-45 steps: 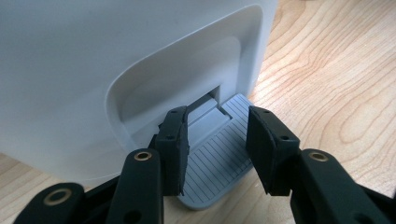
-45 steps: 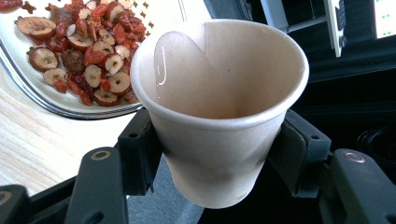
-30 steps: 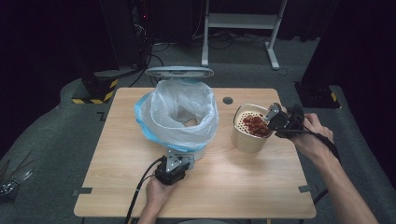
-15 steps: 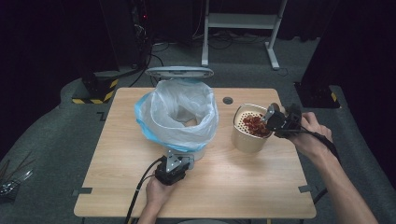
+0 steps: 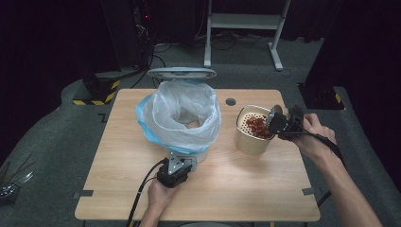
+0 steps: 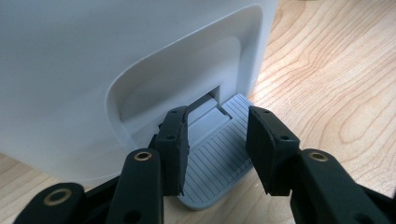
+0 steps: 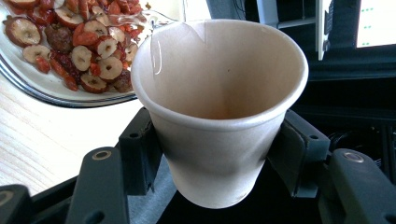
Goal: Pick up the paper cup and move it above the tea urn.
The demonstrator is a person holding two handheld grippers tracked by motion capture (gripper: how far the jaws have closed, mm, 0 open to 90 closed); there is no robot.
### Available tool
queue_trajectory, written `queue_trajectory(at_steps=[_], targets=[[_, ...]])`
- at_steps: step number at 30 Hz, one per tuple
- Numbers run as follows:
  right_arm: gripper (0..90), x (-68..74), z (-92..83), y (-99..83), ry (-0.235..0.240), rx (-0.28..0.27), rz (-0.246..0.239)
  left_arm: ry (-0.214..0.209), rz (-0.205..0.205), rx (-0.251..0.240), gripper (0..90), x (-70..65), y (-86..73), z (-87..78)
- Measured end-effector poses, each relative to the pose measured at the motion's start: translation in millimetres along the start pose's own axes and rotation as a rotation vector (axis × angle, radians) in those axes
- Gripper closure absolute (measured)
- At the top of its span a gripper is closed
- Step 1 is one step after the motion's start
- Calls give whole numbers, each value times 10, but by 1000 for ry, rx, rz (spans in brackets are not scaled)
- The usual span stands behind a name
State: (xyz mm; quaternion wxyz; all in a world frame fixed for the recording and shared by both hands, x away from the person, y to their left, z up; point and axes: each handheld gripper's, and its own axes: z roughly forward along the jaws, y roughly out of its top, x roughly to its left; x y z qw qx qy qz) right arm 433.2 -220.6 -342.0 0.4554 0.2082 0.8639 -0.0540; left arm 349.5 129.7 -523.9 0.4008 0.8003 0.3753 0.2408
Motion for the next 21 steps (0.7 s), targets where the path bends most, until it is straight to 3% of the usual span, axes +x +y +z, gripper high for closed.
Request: queue_trajectory(at_steps=[12,21], targets=[[403,18,7,48,-37,34,-61,-1,0,0,590,1,0,0],[406,55,32,104,-95,89,-147,-2,-1,1,590,2,0,-1]])
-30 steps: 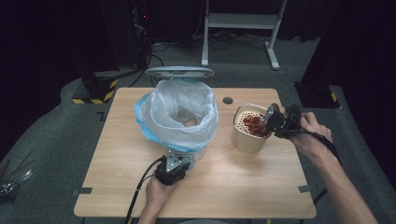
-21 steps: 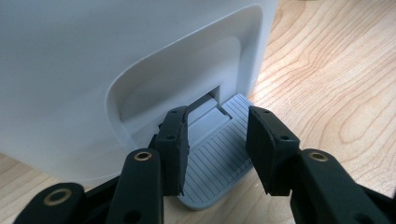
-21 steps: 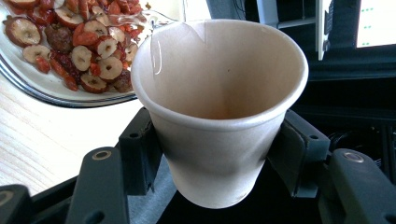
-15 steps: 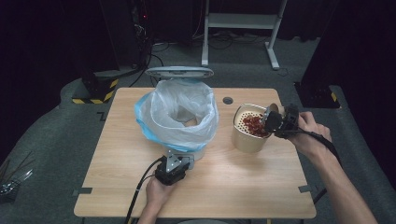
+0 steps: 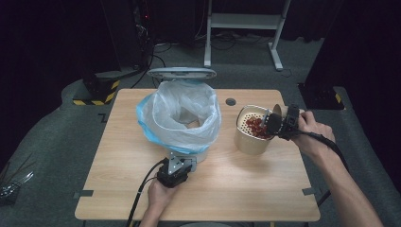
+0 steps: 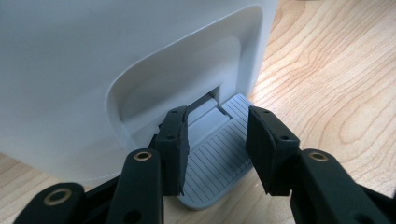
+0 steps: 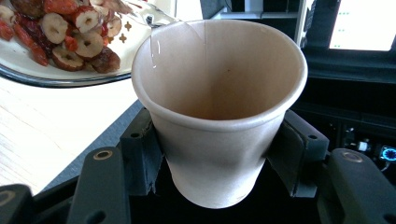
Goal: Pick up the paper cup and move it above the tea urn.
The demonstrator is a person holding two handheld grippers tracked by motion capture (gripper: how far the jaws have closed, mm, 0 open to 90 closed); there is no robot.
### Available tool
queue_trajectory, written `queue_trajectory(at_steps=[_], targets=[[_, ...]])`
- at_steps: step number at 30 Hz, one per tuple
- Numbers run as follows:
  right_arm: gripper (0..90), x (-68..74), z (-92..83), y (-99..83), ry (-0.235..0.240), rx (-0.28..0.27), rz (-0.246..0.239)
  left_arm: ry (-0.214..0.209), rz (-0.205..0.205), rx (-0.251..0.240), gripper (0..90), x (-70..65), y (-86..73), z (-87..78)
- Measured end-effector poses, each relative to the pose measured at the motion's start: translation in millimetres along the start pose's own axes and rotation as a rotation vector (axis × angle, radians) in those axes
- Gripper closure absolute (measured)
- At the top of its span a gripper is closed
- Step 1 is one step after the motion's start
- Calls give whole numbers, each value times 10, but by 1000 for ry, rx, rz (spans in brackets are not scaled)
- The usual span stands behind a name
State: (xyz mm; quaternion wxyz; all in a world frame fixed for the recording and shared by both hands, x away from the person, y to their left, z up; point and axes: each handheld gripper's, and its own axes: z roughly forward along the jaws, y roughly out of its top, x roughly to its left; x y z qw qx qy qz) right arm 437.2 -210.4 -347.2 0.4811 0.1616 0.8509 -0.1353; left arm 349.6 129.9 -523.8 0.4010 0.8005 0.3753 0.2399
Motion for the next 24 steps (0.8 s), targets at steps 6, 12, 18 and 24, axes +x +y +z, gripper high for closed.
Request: queue_trajectory(at_steps=[6,12,18,24], targets=[[409,8,8,20,-19,10,-22,0,0,0,590,0,0,0],[412,0,46,1,-13,39,-27,1,0,-1,590,-1,0,1],[424,-3,-74,123,-27,-6,-37,-1,0,0,590,0,0,-1],[440,23,-43,77,-16,19,-18,-1,5,4,590,5,0,-4]])
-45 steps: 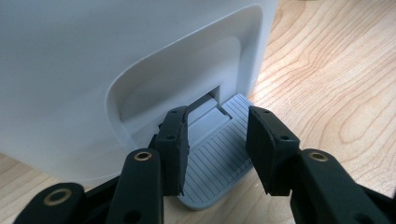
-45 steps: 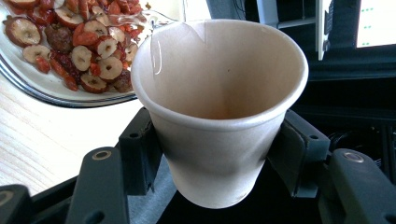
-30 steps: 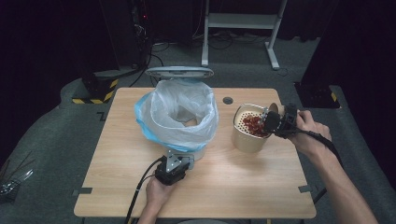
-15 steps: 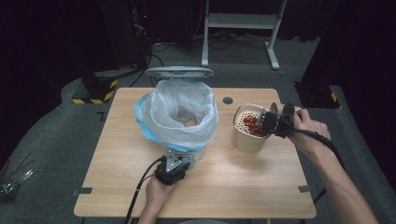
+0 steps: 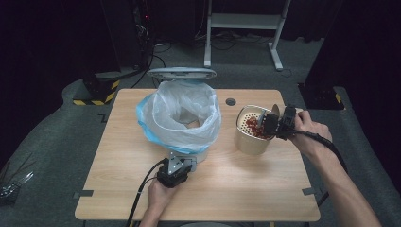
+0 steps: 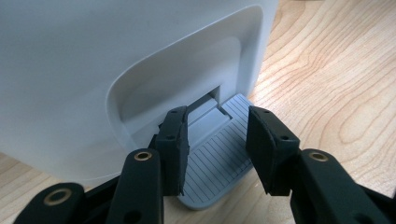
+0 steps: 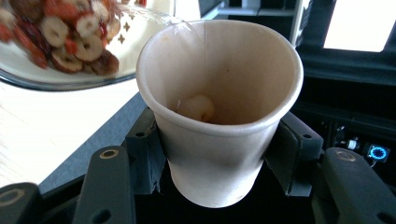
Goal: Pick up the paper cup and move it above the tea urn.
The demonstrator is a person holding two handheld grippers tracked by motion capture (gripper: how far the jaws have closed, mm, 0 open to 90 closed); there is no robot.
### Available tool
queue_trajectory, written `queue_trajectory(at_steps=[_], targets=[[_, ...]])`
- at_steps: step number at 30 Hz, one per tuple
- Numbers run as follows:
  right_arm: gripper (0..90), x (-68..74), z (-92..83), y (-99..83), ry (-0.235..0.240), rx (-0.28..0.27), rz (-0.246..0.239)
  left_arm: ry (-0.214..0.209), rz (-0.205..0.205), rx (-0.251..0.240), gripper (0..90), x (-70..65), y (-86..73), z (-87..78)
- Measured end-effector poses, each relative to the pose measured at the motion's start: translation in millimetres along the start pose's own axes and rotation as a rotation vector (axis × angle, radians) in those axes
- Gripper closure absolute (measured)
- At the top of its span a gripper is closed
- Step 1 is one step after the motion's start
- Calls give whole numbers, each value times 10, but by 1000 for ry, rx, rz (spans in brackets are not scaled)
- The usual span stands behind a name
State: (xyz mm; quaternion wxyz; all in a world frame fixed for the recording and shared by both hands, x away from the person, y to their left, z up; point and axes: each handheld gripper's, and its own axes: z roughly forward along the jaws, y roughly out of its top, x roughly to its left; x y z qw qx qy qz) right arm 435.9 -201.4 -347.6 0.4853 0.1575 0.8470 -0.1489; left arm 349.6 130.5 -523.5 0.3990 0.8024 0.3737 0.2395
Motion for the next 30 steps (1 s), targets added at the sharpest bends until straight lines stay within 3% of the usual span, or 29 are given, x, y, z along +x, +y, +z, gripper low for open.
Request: queue_trajectory(at_steps=[3,5,12,16,19,21,22,25,26,28,30], targets=[[444,27,63,-13,2,43,-47,0,-1,-1,590,1,-1,0],[448,6,56,-41,18,20,-10,0,-1,0,590,0,0,0],[448,-14,46,-56,38,7,3,0,0,0,590,1,0,0],[447,-23,31,-11,23,31,-21,0,-1,-2,590,1,-1,1],[454,-11,-70,66,22,3,-33,0,-1,-1,589,0,0,0],[456,27,64,43,19,77,-92,1,-3,-4,590,0,-1,1],[457,23,99,12,25,91,-74,1,-3,-4,590,-1,-1,1],[462,33,-34,28,17,14,-58,2,0,-3,589,-4,-1,1],[462,40,-32,43,11,15,-67,2,0,-2,589,-2,-1,0],[462,61,52,65,3,69,-95,0,-2,-2,589,-1,-1,-1],[463,52,25,74,17,42,-78,2,0,-3,589,-2,-1,0]])
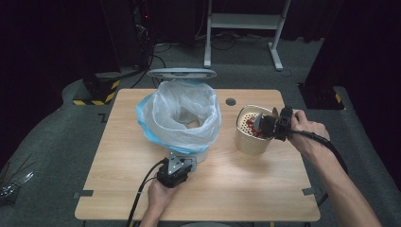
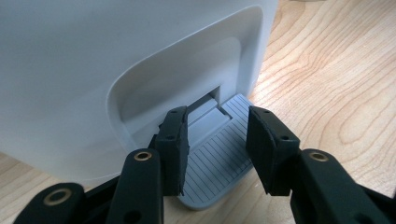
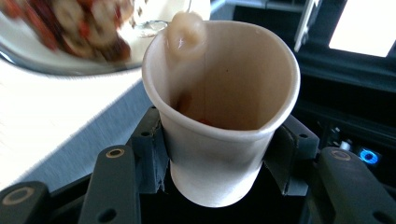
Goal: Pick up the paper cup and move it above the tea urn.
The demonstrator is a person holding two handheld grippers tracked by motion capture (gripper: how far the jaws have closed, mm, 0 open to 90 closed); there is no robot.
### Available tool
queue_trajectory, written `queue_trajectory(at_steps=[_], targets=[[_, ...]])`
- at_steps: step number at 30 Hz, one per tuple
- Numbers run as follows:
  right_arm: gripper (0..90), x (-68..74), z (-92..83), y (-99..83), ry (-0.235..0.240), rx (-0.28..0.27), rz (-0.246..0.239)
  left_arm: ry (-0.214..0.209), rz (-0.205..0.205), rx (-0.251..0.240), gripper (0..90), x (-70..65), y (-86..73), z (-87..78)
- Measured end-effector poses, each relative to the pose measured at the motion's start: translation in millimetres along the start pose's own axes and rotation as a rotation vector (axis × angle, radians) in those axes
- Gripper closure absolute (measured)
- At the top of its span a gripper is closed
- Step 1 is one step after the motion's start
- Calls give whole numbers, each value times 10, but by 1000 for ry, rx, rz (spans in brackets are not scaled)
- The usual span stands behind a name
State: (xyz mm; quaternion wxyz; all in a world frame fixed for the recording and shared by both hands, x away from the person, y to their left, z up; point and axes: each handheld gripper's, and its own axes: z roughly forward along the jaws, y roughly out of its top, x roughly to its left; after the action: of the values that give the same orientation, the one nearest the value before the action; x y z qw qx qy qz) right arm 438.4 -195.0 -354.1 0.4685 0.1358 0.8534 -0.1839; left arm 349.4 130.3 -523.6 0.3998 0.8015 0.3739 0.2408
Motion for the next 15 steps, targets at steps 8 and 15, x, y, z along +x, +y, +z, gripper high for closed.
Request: queue_trajectory(at_steps=[8,15], targets=[[462,42,41,-26,7,30,-12,-2,0,2,589,2,1,-1],[462,56,17,84,-51,58,-87,-2,-2,1,589,2,0,-1]])
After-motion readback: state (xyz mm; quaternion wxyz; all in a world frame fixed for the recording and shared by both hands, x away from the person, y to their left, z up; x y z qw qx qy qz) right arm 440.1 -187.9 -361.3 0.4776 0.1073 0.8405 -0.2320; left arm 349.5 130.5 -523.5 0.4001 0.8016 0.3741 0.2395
